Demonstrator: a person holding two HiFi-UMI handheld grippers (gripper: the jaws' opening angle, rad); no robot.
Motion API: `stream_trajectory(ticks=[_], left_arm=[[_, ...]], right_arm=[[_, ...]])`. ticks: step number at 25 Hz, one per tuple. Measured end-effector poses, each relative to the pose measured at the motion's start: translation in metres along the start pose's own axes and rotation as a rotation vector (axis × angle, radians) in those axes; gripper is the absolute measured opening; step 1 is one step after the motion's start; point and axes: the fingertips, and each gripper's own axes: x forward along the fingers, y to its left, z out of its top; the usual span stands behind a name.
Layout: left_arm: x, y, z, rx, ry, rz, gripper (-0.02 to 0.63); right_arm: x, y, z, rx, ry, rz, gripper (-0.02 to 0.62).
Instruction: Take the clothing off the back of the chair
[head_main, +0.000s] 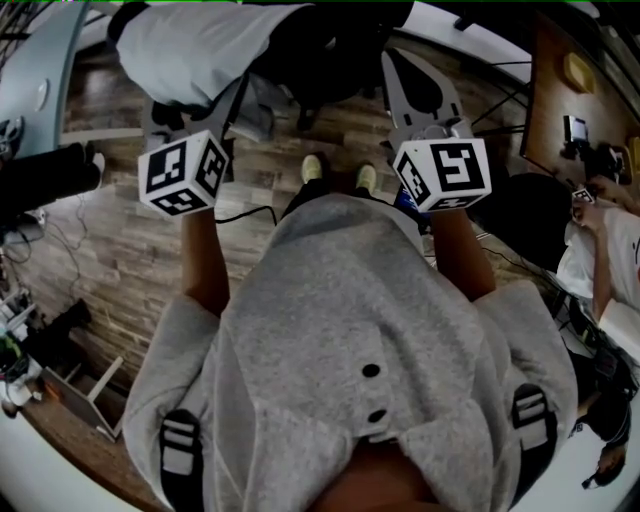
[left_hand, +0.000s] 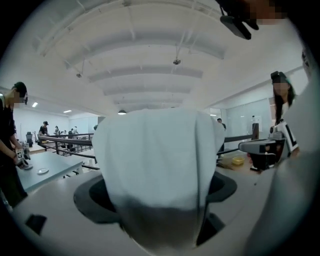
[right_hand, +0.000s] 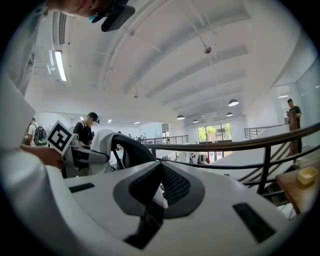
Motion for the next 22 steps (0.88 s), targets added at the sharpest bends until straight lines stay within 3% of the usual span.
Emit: stream_trajectory(ticks=[3, 5, 8, 12, 22], left_arm=[[-0.011, 0.003, 0.005, -0.003, 0.022, 0.033, 0.384], [-0.018, -0.003, 0.011, -0.008, 0.01, 0.025, 0.242], [-0.024, -0.012, 0.016, -0.023, -0.006, 0.022, 0.137], [-0.033, -0.028, 0.028, -0.013, -0.031, 0.008, 0.098], [-0.035, -0.068, 0.058, -0.004, -0.102, -0.095, 0.094]], right_arm=[[0.001, -0.003, -0.003, 0.013, 0.005, 0.003, 0.012], [0.002, -0.004, -0.004, 0.021, 0.004, 0.007, 0.012], [0.004, -0.002, -0.005, 0.029, -0.002, 0.015, 0.012], [-0.001, 0.0, -0.004, 0.032, -0.012, 0.025, 0.012], [-0.017, -0.025, 0.005, 0.038, -0.029, -0.022, 0.011]])
